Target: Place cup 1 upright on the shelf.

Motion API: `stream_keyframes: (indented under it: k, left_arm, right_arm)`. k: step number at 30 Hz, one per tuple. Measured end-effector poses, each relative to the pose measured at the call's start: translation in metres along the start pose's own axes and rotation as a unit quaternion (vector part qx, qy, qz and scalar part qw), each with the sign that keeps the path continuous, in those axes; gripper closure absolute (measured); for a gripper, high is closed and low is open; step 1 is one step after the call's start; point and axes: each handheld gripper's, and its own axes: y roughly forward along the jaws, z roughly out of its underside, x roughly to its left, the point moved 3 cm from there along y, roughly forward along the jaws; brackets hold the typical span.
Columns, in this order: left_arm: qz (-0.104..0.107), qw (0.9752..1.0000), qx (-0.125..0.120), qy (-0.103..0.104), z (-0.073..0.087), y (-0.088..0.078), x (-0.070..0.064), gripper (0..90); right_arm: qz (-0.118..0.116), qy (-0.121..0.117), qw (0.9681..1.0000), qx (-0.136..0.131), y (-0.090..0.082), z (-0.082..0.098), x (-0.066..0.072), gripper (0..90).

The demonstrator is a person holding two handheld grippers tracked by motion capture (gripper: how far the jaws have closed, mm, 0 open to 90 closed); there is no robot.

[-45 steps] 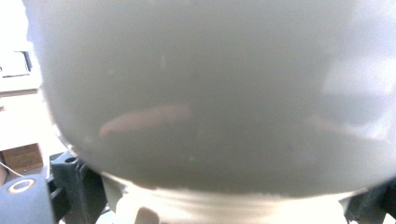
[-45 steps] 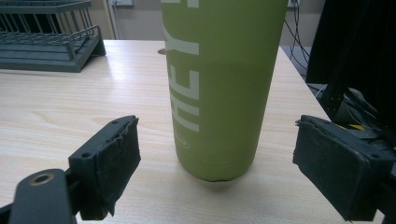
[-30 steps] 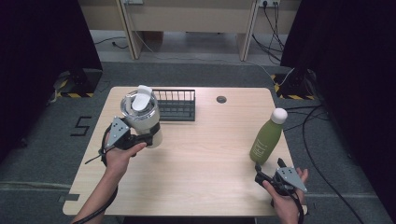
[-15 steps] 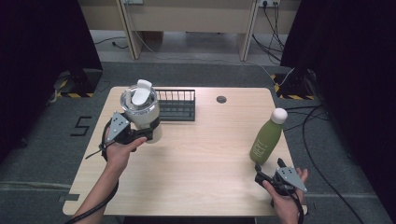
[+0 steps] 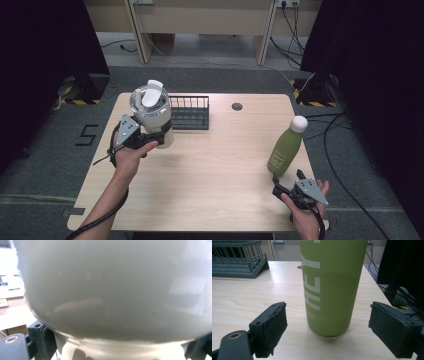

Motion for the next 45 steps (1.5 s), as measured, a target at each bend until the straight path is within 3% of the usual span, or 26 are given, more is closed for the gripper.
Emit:
stream_keyframes:
  k: [45]
  left_arm:
    - [-0.003,1.0,0.0,0.004,-0.012,0.042,0.013,8.6]
  right_arm:
    - [-0.002,-0.001,1.0,0.002,0.001,0.001,0.0,14.7]
